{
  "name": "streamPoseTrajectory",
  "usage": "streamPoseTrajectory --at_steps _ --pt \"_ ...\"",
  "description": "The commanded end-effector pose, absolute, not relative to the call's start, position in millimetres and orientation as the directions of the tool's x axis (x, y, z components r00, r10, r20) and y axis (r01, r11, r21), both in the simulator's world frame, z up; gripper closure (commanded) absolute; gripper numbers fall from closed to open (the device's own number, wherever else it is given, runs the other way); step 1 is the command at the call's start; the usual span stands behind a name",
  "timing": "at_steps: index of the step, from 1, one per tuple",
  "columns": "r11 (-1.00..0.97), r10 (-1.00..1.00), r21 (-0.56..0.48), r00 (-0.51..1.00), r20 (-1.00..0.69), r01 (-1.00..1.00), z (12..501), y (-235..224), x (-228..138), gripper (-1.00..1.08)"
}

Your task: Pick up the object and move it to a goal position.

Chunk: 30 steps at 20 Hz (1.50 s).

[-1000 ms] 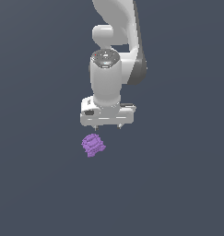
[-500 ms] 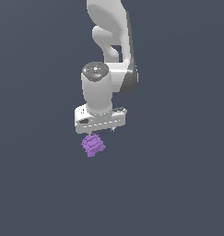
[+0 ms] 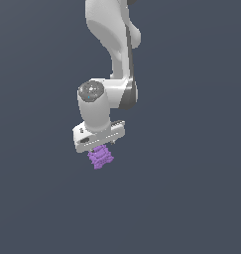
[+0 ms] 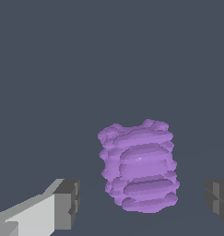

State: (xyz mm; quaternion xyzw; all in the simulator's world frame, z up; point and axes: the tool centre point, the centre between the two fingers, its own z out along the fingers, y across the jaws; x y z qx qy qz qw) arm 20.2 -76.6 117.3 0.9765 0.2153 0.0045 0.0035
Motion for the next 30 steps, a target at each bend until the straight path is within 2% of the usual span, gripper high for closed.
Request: streamPoseTrajectory --at_steps 1,18,30 --pt "-0.889 0.459 0.007 0.889 0.005 0.459 109.6 -83.0 19.6 -0.92" --pt "-0.845 0.535 0.0 0.845 0.0 0.535 88.6 -97.8 17.3 -0.92" --pt "-0.842 0.539 0.0 0.842 0.0 0.539 42.1 -97.6 16.8 -0.92"
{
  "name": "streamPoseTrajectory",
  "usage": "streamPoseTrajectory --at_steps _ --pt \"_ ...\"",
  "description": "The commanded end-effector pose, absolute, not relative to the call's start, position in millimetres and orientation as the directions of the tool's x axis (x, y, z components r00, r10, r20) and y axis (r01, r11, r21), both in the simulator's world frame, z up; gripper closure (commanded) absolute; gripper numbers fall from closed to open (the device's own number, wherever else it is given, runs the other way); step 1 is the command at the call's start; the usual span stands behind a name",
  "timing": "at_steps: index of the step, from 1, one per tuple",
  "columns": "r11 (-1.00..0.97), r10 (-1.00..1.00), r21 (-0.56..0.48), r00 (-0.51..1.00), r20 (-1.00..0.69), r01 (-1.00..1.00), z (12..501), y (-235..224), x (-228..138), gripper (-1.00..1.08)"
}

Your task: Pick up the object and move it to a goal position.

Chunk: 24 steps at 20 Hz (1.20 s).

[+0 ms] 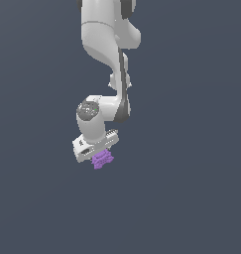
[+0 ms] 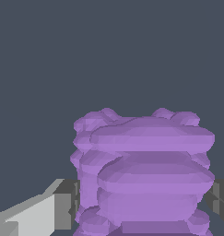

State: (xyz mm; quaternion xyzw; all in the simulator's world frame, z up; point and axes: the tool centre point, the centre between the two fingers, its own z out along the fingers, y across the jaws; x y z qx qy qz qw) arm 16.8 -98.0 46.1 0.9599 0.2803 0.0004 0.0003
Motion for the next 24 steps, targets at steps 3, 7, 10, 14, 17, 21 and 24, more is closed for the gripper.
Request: streamPoseTrajectory --at_steps 3,7,10,14,17,21,24 --pt "-0.842 0.539 0.0 0.842 0.0 0.539 41.8 -97.7 17.3 1.08" --pt "-0.842 0.539 0.0 0.842 0.0 0.539 41.8 -97.7 17.3 1.08" --pt "-0.842 0.539 0.0 0.842 0.0 0.539 41.8 -97.7 17.3 1.08" --pt "-0.843 0.538 0.001 0.843 0.001 0.538 44.3 -98.1 17.7 1.08" --pt "-0.843 0.538 0.001 0.843 0.001 0.538 48.0 -96.4 17.2 1.08" --pt "-0.843 0.538 0.001 0.843 0.001 0.538 60.2 -90.7 15.7 1.08" --pt "-0.843 0.538 0.002 0.843 0.001 0.538 74.9 -83.8 13.8 1.08"
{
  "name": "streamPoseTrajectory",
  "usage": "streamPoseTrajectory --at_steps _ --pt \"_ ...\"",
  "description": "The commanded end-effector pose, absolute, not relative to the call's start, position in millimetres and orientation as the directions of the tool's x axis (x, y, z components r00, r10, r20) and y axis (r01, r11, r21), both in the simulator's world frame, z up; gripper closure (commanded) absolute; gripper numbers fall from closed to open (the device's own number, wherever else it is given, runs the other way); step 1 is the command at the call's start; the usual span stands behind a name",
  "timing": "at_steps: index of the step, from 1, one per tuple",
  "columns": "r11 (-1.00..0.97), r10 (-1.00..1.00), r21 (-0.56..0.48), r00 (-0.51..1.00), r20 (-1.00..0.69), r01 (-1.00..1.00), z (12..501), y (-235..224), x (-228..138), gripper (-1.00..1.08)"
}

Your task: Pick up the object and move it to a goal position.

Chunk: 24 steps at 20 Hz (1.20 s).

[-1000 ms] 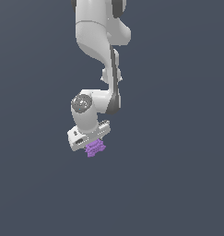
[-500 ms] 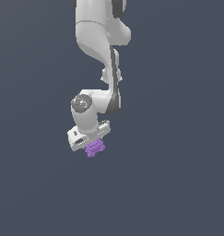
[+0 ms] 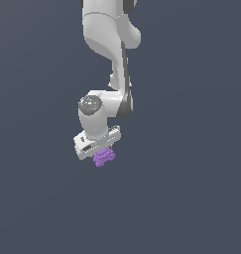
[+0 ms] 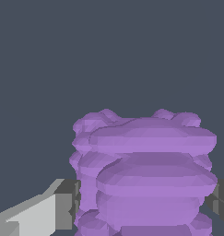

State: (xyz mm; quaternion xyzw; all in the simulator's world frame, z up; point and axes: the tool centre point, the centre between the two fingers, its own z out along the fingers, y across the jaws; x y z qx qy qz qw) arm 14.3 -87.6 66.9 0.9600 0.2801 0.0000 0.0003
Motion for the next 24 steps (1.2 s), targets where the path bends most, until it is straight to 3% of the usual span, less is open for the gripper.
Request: streamPoseTrajectory --at_steps 1,24 --pt "-0.843 0.538 0.002 0.843 0.001 0.538 81.0 -81.0 13.1 1.08" --pt "-0.842 0.54 0.002 0.842 -0.001 0.54 320.0 29.4 -13.4 1.08"
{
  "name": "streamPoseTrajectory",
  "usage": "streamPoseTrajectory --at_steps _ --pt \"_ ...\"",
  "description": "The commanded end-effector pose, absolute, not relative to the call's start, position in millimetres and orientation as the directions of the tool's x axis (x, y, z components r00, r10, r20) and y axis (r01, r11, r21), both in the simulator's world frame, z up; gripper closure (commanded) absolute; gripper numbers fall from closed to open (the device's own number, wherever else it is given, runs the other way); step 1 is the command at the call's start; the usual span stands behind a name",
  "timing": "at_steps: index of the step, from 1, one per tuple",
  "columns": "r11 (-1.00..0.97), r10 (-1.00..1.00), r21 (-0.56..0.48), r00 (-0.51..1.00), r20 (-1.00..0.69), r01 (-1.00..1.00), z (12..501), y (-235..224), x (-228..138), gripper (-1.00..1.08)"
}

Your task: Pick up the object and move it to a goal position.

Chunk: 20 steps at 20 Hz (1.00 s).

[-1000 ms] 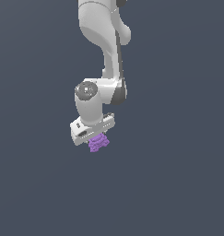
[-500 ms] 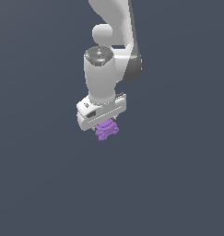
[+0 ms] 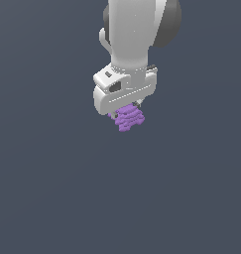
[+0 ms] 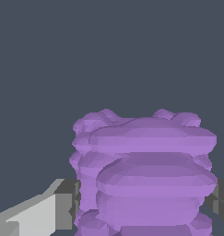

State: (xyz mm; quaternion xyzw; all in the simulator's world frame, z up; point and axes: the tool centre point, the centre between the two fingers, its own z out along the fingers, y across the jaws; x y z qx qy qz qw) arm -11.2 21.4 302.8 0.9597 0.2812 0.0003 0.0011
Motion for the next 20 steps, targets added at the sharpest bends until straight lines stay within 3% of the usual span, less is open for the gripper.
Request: streamPoseTrajectory --at_steps 1,11,20 --pt "-0.842 0.54 0.002 0.842 -0.001 0.54 331.1 34.4 -14.4 1.08" --pt "-0.842 0.539 0.001 0.842 0.0 0.539 425.3 77.0 -20.6 1.08" --pt "-0.843 0.539 0.0 0.843 0.0 0.539 465.7 95.5 -21.0 1.08"
